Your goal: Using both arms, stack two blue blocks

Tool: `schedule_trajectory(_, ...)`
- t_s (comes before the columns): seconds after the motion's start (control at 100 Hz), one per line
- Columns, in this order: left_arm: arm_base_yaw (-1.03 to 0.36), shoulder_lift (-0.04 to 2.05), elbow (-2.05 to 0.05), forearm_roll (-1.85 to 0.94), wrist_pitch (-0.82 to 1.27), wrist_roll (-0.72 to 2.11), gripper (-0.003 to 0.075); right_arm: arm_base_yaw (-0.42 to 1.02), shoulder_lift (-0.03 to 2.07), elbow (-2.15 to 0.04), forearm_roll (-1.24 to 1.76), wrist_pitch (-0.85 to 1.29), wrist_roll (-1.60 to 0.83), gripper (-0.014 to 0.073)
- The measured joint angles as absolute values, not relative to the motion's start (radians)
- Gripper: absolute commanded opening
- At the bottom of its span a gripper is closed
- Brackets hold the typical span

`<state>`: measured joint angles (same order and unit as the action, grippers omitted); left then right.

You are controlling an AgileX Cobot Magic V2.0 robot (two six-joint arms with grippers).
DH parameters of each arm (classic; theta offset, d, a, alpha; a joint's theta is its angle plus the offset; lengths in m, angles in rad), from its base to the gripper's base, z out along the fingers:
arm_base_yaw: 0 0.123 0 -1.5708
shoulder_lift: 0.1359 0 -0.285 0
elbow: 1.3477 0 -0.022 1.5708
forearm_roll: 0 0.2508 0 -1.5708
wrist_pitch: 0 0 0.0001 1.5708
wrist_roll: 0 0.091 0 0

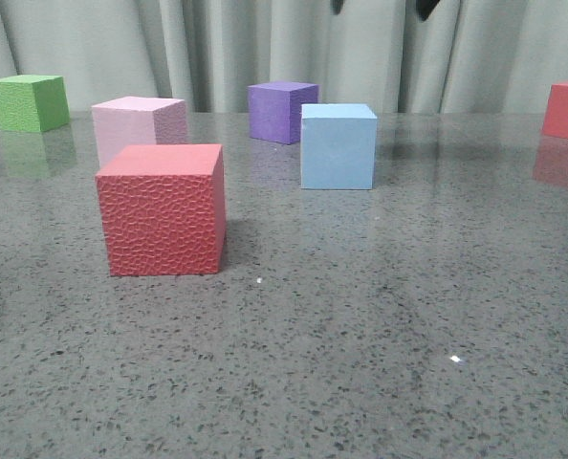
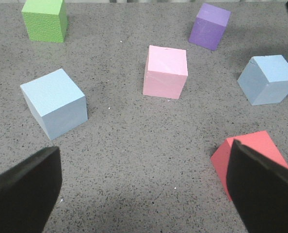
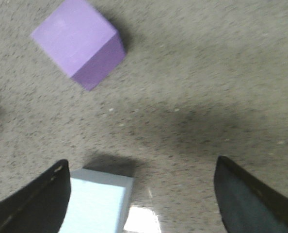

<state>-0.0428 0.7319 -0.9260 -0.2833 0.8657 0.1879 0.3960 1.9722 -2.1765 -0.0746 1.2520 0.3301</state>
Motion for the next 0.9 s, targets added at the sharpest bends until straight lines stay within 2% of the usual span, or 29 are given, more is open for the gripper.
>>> schedule_trajectory(0.43,-0.043,0.732,-0.926,-0.281,0.866,0.188,0.0652,0.211,1.843,-2.11,-0.06,1.258,0.2,0.06)
schedule_trajectory(0.9,-0.043,0.732,-0.926,-0.281,0.866,0.188,0.0652,0.053,1.568,-1.783,-0.045,1.259,0.106,0.06)
